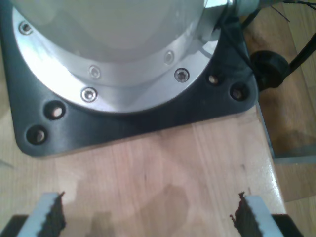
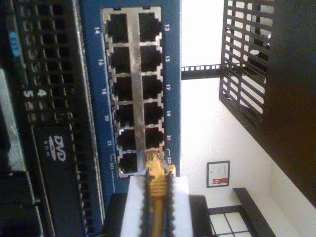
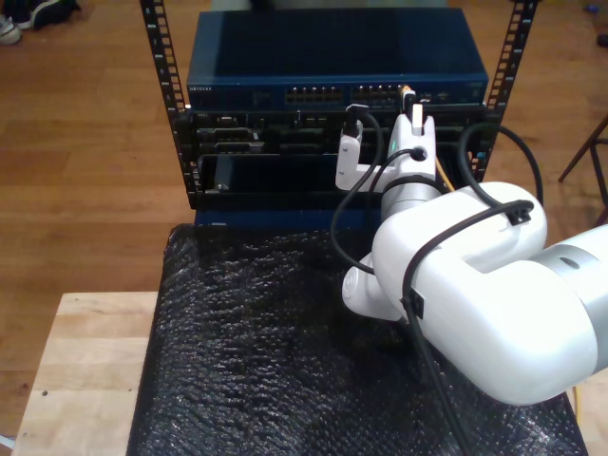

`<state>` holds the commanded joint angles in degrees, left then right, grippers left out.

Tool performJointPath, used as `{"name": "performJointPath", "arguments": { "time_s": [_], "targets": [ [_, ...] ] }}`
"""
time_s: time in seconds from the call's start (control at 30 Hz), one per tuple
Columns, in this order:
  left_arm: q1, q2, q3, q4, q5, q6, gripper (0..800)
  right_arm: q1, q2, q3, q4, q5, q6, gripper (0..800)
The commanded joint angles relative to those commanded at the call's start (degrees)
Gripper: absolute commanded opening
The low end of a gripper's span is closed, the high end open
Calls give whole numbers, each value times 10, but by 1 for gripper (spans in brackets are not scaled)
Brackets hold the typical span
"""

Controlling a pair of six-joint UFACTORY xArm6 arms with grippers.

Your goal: Grab the cable and plug it in

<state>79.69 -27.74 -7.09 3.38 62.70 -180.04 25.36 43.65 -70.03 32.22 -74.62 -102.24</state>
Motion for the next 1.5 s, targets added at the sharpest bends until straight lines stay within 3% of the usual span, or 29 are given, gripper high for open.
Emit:
{"name": "performJointPath", "arguments": {
  "time_s": [0.67, 0.87, 1.07, 1.3, 1.5],
  "targets": [
    [0, 0, 0, 0, 0, 0, 800, -6, 7, -10, -1, 12, 10, 0],
    [0, 1, 0, 0, 0, 0, 800, -10, 7, -6, -2, 12, 14, 178],
    [0, 1, 0, 0, 0, 0, 800, -8, -14, 18, -18, 12, 14, 185],
    [0, 1, 0, 0, 0, 0, 800, -7, -74, 90, -22, 23, 14, 227],
    [0, 0, 0, 0, 0, 0, 800, -5, -141, 164, -22, 77, 14, 327]
  ]
}}
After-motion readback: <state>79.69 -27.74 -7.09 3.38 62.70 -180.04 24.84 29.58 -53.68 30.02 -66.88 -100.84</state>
